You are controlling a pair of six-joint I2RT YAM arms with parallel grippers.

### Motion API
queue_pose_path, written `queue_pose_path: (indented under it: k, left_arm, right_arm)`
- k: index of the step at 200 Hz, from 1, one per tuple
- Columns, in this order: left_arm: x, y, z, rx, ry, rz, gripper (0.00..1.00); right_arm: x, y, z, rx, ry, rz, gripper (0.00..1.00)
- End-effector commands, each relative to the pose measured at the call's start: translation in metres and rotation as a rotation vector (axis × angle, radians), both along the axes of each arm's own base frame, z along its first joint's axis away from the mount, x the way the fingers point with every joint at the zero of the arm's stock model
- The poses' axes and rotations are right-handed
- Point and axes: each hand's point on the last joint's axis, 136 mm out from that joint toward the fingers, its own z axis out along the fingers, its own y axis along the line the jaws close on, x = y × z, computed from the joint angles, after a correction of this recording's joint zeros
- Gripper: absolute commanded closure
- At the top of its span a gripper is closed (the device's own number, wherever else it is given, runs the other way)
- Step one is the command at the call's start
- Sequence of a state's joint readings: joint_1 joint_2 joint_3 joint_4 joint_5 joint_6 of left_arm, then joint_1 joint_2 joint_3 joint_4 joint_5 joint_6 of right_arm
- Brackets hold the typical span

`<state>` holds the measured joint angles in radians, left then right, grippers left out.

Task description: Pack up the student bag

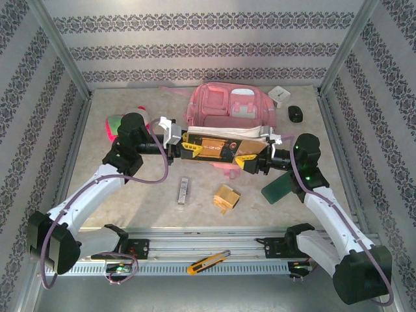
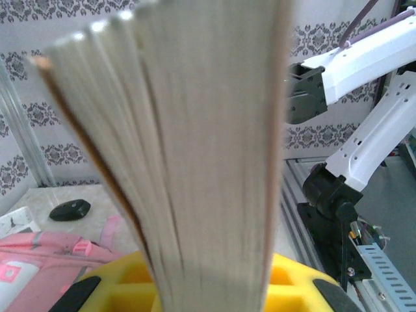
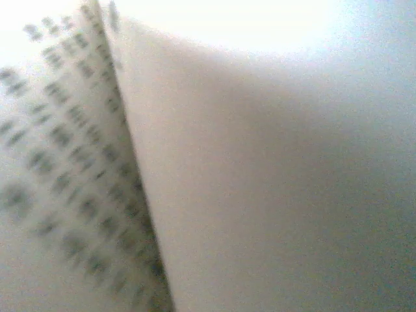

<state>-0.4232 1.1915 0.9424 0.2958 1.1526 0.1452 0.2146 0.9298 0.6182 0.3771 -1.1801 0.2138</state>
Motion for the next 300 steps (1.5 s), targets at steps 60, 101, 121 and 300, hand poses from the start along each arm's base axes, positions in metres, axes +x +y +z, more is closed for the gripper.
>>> queue_pose_path:
  k: [60,101,121,300]
  left_arm:
    - [0.015,-0.001,0.005,-0.004,-0.048,0.046,0.98]
    - [0.023,0.008,0.007,-0.028,-0.049,0.085,0.98]
    - [0.026,0.011,0.011,-0.047,-0.047,0.098,0.98]
    - [0.051,0.060,-0.070,0.445,-0.317,0.422,0.24]
  right_arm:
    - [-0.027,0.008,0.020,0.033,-0.077,0.119,0.45]
    - [-0.022,0.000,0.011,0.038,-0.043,0.067,0.40]
    - [-0.021,-0.002,0.010,0.045,-0.028,0.052,0.43]
    - [0.005,-0.037,-0.046,-0.697,-0.895,-0.363,1.00]
